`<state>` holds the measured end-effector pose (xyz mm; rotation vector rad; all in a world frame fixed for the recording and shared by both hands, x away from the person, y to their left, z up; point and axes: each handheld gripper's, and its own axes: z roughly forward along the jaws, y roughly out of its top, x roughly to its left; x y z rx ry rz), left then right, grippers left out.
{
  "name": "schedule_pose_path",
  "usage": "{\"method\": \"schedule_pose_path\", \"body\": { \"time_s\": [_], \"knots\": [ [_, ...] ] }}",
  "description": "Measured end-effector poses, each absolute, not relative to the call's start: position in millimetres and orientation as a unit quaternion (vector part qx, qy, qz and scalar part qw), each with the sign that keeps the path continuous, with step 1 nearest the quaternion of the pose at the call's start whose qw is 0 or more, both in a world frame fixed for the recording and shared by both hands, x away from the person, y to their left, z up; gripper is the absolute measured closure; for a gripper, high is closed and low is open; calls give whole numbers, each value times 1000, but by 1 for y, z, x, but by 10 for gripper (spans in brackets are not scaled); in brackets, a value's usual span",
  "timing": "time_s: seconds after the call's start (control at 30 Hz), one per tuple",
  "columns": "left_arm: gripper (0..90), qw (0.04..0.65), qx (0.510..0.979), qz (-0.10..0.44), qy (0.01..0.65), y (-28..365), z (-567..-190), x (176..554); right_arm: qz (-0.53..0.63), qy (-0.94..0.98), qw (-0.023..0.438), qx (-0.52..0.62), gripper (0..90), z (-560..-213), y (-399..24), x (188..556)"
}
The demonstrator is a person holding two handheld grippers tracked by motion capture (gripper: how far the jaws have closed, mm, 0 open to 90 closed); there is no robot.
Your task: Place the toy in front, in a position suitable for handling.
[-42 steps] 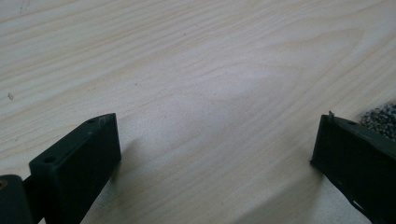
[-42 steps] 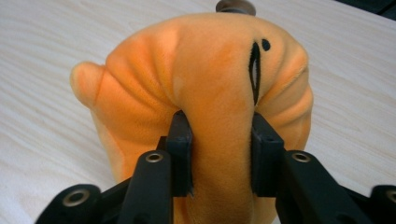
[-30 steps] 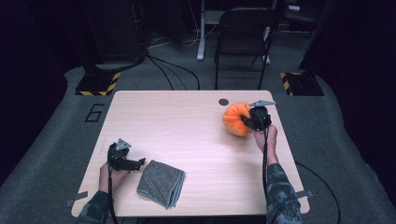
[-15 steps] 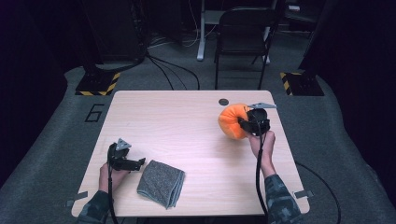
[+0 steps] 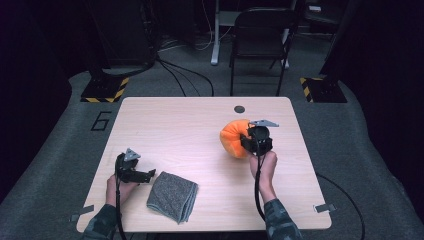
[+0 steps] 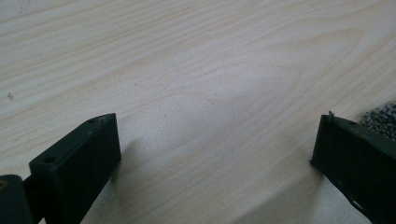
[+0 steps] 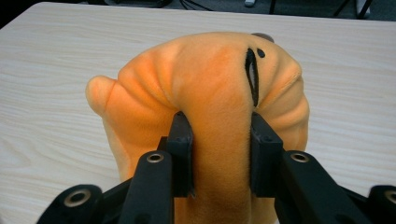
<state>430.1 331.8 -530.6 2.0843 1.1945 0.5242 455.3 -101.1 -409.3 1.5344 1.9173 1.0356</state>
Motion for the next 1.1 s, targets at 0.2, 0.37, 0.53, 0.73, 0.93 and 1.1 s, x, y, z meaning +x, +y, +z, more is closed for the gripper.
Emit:
{"method": "schedule_pose_path", "body": {
  "time_s": [0.2,0.37,0.53,0.73,0.93,1.1],
  "knots": [
    [10,336,798,202,458,332,-531,430,373,690,245,569,666,-416,-86,452],
    [11,336,798,202,458,332,-531,430,375,676,236,589,665,-427,-75,450],
    [11,337,799,199,456,331,-531,430,366,677,237,593,656,-440,-64,451],
    [11,339,798,201,456,331,-531,430,349,682,247,593,499,-459,-58,454],
    [11,339,798,201,456,331,-531,430,358,700,249,566,228,-448,-70,451],
    [11,339,798,201,456,331,-531,430,371,732,235,521,85,-437,-88,451]
  ]
}}
